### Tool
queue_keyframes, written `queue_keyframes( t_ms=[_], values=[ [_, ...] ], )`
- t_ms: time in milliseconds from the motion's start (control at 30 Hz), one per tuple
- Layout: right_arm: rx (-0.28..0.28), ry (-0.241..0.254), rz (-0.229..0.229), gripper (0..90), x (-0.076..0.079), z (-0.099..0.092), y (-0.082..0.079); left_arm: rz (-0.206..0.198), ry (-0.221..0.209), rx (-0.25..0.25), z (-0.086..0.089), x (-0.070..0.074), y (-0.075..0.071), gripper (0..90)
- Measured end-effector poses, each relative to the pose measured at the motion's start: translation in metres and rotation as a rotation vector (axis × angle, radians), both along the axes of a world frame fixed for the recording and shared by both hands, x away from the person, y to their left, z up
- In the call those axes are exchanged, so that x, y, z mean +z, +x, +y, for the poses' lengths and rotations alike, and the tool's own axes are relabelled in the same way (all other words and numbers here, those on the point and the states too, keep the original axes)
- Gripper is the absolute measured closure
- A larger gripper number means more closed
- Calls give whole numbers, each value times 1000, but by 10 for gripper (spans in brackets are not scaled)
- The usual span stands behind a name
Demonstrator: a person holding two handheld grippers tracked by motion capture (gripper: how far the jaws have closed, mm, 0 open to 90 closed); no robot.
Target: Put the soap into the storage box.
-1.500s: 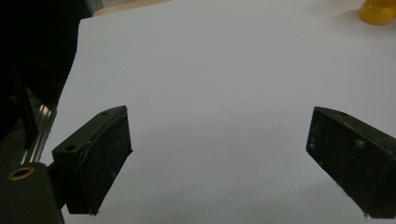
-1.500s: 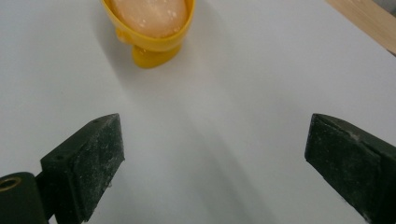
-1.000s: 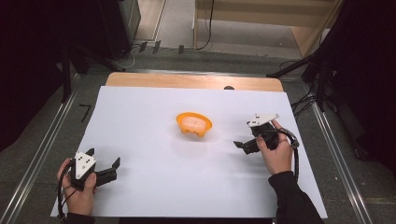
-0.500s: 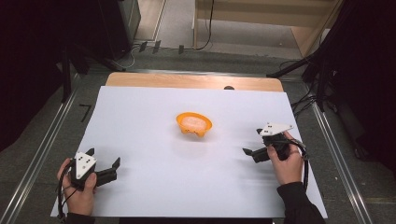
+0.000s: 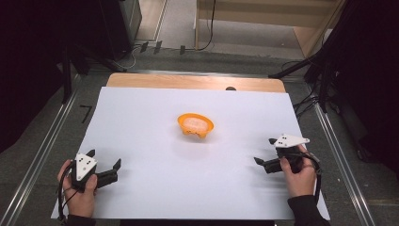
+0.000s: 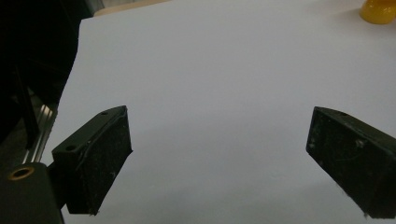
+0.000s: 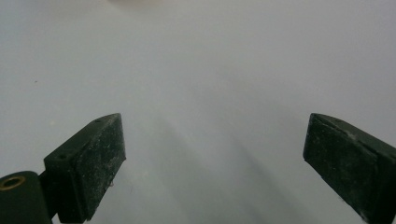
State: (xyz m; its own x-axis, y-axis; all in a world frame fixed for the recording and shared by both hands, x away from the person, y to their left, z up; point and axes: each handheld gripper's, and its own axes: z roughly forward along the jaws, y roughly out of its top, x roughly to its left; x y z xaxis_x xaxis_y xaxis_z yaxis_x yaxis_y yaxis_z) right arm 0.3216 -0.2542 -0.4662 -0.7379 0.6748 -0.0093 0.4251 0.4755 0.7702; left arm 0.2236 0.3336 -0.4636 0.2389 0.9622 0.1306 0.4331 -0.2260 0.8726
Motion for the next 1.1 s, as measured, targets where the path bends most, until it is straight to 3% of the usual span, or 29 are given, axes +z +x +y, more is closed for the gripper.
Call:
queue_keyframes(
  t_ms=[367, 1100],
  values=[
    [-30, 4, 5, 67, -10, -15, -20, -1, -6, 2, 0, 0, 0, 71],
    [-87, 40, -11, 58, -13, -46, -48, -1, -10, 0, 1, 0, 0, 71]
  ],
)
